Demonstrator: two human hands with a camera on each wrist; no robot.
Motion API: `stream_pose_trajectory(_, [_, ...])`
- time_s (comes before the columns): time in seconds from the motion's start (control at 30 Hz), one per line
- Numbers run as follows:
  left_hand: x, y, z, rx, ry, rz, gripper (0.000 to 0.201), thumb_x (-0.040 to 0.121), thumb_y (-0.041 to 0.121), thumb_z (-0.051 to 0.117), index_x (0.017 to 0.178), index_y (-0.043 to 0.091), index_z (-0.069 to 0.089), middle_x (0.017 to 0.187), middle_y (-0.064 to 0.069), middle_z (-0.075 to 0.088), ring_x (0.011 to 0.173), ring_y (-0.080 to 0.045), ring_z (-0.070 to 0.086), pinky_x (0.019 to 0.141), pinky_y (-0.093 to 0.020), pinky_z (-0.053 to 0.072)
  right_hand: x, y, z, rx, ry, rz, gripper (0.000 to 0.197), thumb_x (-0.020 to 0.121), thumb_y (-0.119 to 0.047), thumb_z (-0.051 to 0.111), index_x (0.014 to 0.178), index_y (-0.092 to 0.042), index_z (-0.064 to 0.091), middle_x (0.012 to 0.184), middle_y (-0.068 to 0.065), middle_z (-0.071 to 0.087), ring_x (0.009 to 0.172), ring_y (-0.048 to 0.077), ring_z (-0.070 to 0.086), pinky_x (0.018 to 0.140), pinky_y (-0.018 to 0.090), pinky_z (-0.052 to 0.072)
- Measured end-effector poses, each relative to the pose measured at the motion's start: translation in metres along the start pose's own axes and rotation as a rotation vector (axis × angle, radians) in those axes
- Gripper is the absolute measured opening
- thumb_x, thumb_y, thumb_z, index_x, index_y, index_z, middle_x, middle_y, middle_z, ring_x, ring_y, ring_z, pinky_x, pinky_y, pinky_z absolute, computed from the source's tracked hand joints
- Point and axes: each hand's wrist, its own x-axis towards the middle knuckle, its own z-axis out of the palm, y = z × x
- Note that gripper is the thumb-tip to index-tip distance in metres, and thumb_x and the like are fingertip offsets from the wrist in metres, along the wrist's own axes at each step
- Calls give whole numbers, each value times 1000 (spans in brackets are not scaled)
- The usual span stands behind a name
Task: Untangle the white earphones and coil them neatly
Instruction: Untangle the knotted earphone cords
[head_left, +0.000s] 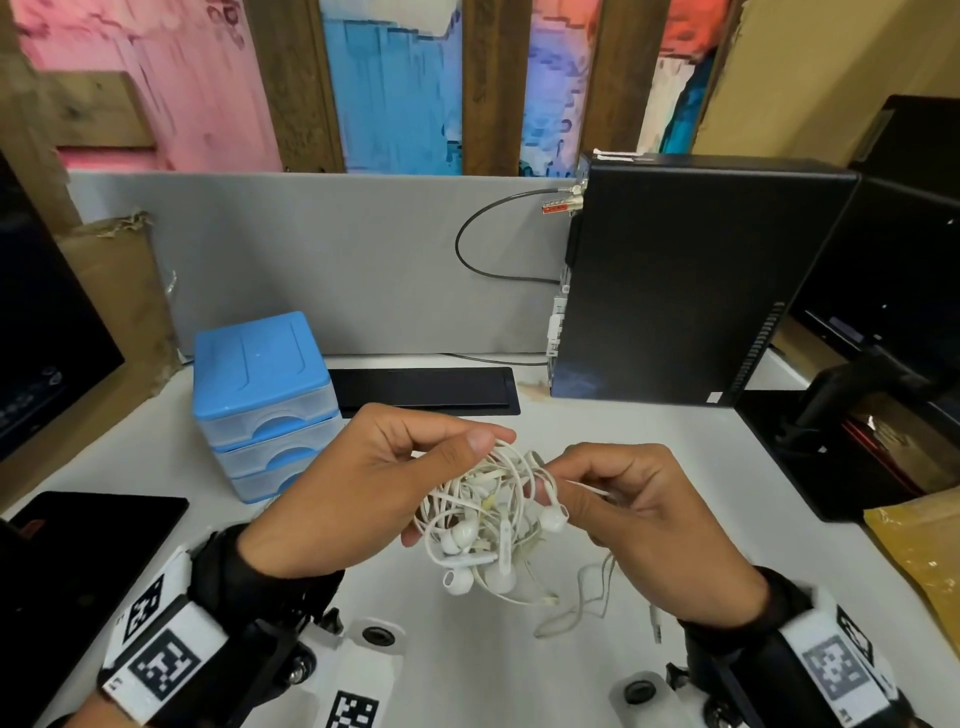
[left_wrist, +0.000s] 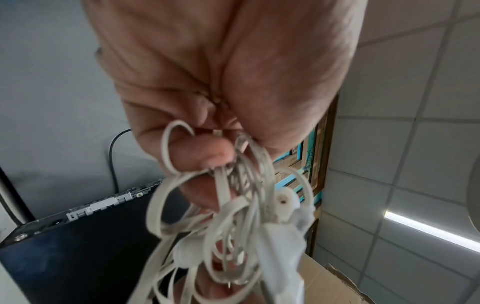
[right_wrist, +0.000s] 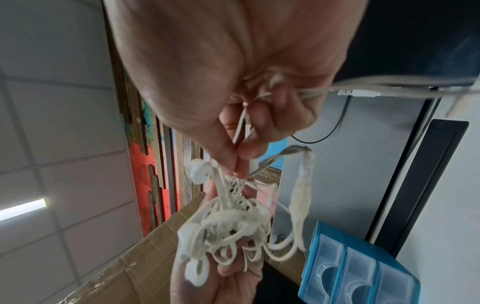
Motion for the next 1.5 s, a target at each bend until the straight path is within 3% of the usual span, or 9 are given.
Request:
stream_pose_trajectory(0.17, [1, -1, 1, 0, 26, -19, 27, 84, 43, 61, 100, 32, 80, 86, -14, 77, 59, -36, 57, 43, -28, 45, 0, 5, 0, -50, 41, -4, 35, 80, -49, 74, 92, -17, 80, 84, 25, 72, 82, 48, 65, 82, 38, 58])
stream_pose_trajectory(0.33, [1, -3, 0, -6, 35, -32, 29, 81, 45, 61, 98, 31, 80, 82, -13, 77, 53, -26, 50, 39, -25, 40, -1, 3, 4, -127, 109, -2, 25, 78, -47, 73, 89, -25, 80, 75, 36, 61, 71, 56, 56, 72, 61, 49])
stream_pose_trajectory(0.57, [2, -2, 2, -4, 50, -37, 28, 83, 42, 61, 98, 29, 80, 86, -13, 77, 62, -36, 54, 39, -26, 42, -2, 6, 3, -138, 73, -4, 25, 84, -37, 72, 85, -13, 78, 77, 21, 71, 74, 44, 63, 74, 50, 54])
stream_pose_trajectory(0.77, [1, -3, 3, -27, 32, -59, 30, 81, 46, 64, 100, 29, 79, 93, -22, 74, 91, -59, 61, 81, -75, 45, -2, 4, 5, -68, 11, -22, 18, 86, -23, 70, 89, -8, 79, 81, 3, 74, 76, 17, 67, 74, 27, 53])
stream_pose_trajectory(0.93, [1, -4, 3, -45, 81, -62, 28, 73, 44, 72, 79, 20, 58, 79, -38, 60, 64, -42, 50, 66, -68, 45, -4, 0, 8, -27, -19, -8, 15, 83, -15, 70, 93, -15, 82, 75, -2, 72, 71, 10, 62, 70, 25, 50])
stream_pose_trajectory(1.03, [1, -6, 6, -43, 86, -49, 31, 74, 45, 72, 72, 20, 54, 70, -26, 64, 62, -37, 50, 62, -65, 45, -4, 0, 10, -24, -24, -5, 15, 83, -15, 71, 93, -16, 82, 78, 3, 74, 73, 16, 63, 71, 28, 52])
stream_pose_trajectory(1.2, [-1, -3, 6, 6, 9, 4, 33, 74, 47, 76, 80, 14, 69, 84, -12, 75, 73, -57, 62, 67, -70, 50, -5, 2, 10, -25, -1, -12, 12, 83, -15, 71, 89, -11, 81, 79, 5, 76, 73, 16, 66, 72, 29, 53])
stream_pose_trajectory(1.33, [-2, 2, 1, 47, -21, -18, 21, 75, 34, 84, 84, 18, 76, 91, -5, 78, 66, -38, 66, 46, -31, 52, -4, 0, 10, 2, 3, -32, 15, 84, -14, 69, 88, -4, 79, 77, 1, 76, 69, 9, 67, 67, 17, 51])
stream_pose_trajectory(1.5, [-2, 2, -1, 50, 45, -31, 20, 69, 34, 75, 82, 19, 80, 86, -10, 78, 67, -36, 67, 47, -25, 49, -2, 1, 10, 20, 16, 36, 18, 89, -19, 69, 91, -2, 75, 65, -9, 66, 53, 2, 52, 52, 10, 40])
